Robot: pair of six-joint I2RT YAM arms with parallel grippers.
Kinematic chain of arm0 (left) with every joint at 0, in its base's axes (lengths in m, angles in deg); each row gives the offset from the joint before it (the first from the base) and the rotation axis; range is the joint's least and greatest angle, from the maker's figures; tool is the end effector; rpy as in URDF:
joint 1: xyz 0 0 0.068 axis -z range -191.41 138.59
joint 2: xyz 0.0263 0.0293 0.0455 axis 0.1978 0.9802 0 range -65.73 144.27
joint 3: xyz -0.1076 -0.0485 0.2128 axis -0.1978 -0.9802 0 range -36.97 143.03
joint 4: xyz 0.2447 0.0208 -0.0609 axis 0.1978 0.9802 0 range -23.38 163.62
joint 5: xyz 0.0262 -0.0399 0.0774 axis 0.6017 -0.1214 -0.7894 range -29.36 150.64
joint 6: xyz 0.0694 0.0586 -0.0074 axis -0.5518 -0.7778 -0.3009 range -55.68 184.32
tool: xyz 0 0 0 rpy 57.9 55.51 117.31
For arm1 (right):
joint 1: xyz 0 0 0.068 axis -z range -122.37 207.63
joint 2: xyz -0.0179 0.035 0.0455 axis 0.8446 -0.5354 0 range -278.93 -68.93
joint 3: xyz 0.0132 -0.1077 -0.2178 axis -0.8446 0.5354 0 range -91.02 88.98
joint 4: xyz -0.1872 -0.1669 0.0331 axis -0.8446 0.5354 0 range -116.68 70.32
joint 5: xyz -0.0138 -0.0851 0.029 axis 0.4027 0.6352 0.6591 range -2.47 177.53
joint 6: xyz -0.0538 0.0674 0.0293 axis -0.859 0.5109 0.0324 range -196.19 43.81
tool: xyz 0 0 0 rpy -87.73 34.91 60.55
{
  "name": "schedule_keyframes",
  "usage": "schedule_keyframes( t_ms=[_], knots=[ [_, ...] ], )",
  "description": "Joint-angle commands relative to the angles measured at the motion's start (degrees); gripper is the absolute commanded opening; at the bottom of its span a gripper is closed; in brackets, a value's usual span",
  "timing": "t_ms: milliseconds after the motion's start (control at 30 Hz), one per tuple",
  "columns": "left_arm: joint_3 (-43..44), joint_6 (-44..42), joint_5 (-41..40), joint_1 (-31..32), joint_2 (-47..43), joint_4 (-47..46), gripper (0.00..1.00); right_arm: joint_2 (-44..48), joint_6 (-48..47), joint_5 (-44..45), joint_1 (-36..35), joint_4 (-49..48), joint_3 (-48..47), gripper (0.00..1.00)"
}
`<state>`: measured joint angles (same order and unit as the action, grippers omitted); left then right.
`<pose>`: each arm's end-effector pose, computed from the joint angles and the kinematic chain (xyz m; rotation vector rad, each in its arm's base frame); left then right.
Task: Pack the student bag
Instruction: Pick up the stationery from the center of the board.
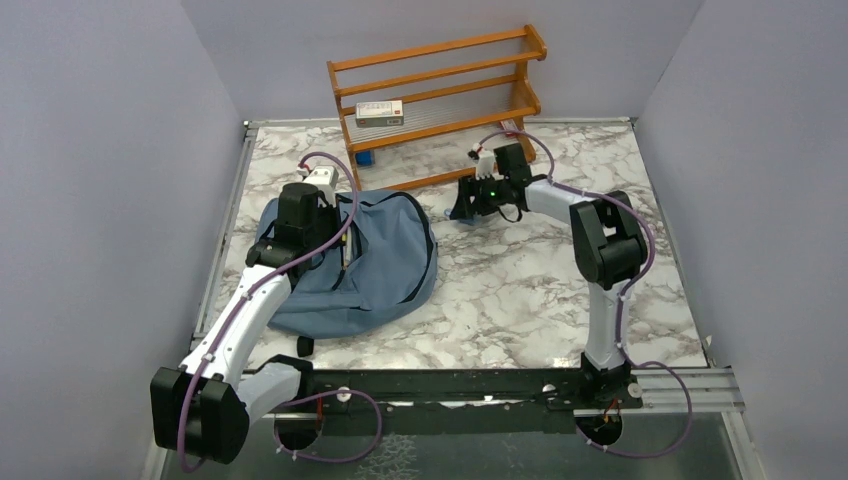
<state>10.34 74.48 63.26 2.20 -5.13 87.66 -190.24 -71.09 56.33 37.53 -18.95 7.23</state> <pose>0.2687 -0.0689 0.2333 0.0921 2.1815 -0.2861 0.4165 0.1973 0.1033 -0.5721 2.3413 0.8570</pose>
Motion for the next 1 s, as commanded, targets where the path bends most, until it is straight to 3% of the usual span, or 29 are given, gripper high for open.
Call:
schedule_keyframes(
  t_ms=[0, 333, 567, 867, 967],
  knots=[
    [-0.02, 1.19, 3.73, 0.37, 0.08, -4.35, 0.0, 2.39, -0.43, 3.4, -1.34, 6.37, 4.62, 0.68],
    [0.68, 1.1, 4.4, 0.37, 0.98, -4.69, 0.0, 2.11, -4.51, 15.91, -7.57, 10.5, 3.68, 0.67],
    [0.88, 1.19, 4.42, 0.37, 0.7, -4.6, 0.0, -0.6, -7.12, 28.68, -11.7, 15.36, 1.24, 0.61],
    [1.02, 1.36, 4.79, 0.37, 1.33, -4.75, 0.0, -0.58, -7.12, 35.02, -12.38, 16.71, 3.02, 0.51],
    [1.27, 1.36, 4.87, 0.37, 1.52, -4.81, 0.0, -0.51, -6.53, 36.18, -12.51, 15.96, 3.96, 0.41]
  ],
)
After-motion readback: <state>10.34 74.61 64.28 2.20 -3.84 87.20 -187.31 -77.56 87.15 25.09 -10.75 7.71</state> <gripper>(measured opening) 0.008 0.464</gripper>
